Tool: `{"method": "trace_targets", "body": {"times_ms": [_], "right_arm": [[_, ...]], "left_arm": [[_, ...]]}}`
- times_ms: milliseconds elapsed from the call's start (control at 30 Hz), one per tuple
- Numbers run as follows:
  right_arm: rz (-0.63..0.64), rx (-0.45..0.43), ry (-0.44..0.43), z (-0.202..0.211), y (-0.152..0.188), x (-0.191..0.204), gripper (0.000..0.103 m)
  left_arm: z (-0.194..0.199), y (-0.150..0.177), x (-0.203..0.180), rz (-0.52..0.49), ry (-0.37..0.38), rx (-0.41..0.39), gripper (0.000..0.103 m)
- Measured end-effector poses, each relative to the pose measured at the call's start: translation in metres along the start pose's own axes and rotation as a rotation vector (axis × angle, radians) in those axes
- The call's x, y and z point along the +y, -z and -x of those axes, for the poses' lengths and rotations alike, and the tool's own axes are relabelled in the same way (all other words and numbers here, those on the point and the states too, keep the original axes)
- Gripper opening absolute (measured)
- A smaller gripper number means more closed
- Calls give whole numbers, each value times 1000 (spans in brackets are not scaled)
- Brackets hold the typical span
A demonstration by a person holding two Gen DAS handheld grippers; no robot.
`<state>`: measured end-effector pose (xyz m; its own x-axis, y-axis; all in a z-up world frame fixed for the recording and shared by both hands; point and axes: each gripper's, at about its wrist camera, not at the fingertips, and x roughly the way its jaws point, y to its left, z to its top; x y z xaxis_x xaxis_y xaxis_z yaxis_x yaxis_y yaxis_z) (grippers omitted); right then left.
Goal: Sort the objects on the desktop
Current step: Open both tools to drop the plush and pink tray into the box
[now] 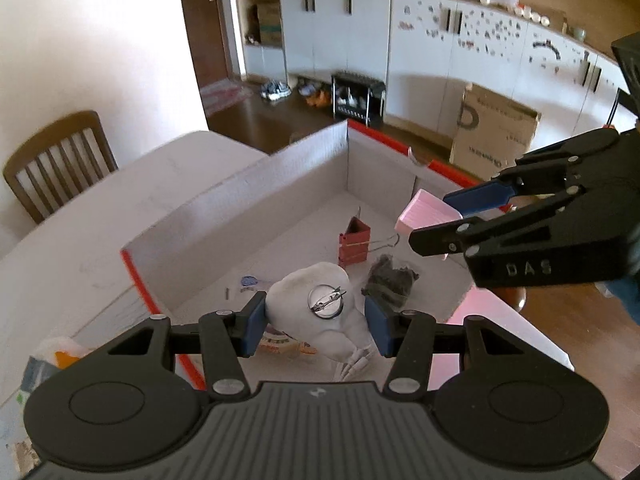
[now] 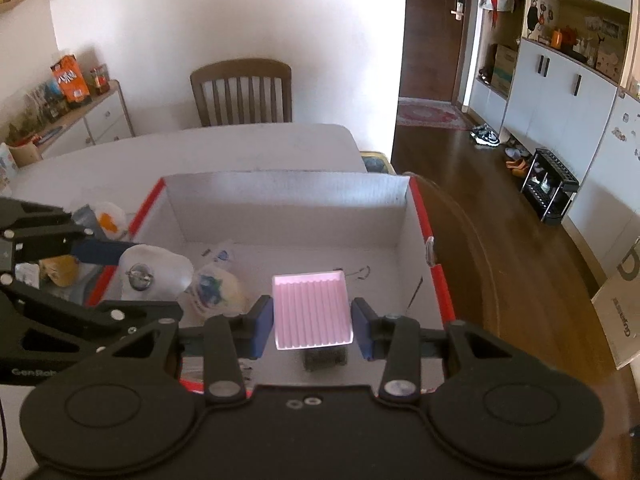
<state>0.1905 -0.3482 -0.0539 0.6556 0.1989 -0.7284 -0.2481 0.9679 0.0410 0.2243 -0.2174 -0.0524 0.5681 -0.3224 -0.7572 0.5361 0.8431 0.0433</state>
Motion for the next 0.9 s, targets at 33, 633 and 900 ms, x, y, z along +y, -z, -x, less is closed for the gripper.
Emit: {"method": "trace_targets", "body": {"times_ms": [33, 633, 900], "right_arm": [[3, 5, 2, -3, 0, 0, 41], [57, 113, 24, -50, 14, -2, 41], [53, 122, 15, -58, 16, -3, 42]], "left_arm": [[-5, -1, 0, -5, 2, 12, 52], [-51, -2, -2, -3, 31, 170, 53], [-49, 0, 1, 34, 41, 177, 54]]}}
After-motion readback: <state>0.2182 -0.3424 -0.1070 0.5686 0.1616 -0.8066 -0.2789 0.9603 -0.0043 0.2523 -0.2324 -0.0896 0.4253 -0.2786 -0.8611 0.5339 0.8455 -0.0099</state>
